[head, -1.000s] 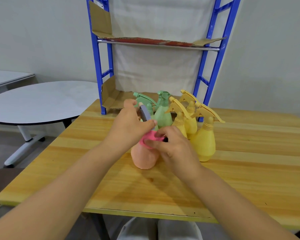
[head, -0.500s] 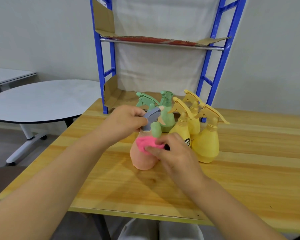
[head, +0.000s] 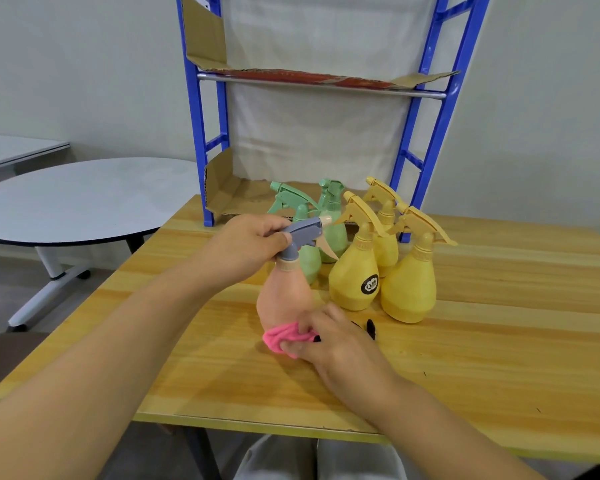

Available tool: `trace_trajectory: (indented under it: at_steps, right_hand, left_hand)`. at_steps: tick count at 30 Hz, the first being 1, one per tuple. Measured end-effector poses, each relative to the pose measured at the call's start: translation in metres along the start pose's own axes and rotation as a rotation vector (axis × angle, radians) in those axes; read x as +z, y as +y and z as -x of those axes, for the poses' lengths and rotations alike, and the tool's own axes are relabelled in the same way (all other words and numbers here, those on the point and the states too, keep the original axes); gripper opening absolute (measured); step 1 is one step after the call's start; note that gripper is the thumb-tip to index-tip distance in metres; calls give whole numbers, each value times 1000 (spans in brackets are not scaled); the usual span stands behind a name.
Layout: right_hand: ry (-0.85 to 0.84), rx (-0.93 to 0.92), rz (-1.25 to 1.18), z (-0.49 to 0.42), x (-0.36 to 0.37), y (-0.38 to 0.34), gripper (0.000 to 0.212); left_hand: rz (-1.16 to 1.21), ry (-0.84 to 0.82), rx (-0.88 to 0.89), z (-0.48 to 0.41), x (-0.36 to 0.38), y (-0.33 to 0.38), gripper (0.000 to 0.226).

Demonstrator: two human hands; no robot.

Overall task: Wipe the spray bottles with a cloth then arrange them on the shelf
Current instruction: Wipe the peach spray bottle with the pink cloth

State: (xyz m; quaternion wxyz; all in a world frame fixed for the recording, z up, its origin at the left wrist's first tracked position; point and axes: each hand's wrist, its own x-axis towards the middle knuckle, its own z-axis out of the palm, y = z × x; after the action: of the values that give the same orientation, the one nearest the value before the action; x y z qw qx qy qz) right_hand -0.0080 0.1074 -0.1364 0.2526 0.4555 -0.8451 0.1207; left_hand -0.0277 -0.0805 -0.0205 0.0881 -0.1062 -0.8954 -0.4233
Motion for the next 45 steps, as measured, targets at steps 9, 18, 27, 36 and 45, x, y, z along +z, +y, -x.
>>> trace_trajectory:
  at_steps: [9,18,27,36,45]
  right_hand:
    - [280,100,29,-41,-26,8,33]
    - [-10,76,-19,9,-9,0,21]
    - [239,57,-36,12,-51,3,27]
    - [337,68,-57,-29,-40,17,24]
    - [116,40,31,-31,-14,-12,43]
  left_hand:
    - [133,-78,20,3,-1,1,24]
    - [301,-118,-28,4,3,-5,24]
    - [79,-33,-28,-4,-2,14,32]
    - [-148,-8,39,29,-7,28,32]
    - [2,1,45,22,-16,10,22]
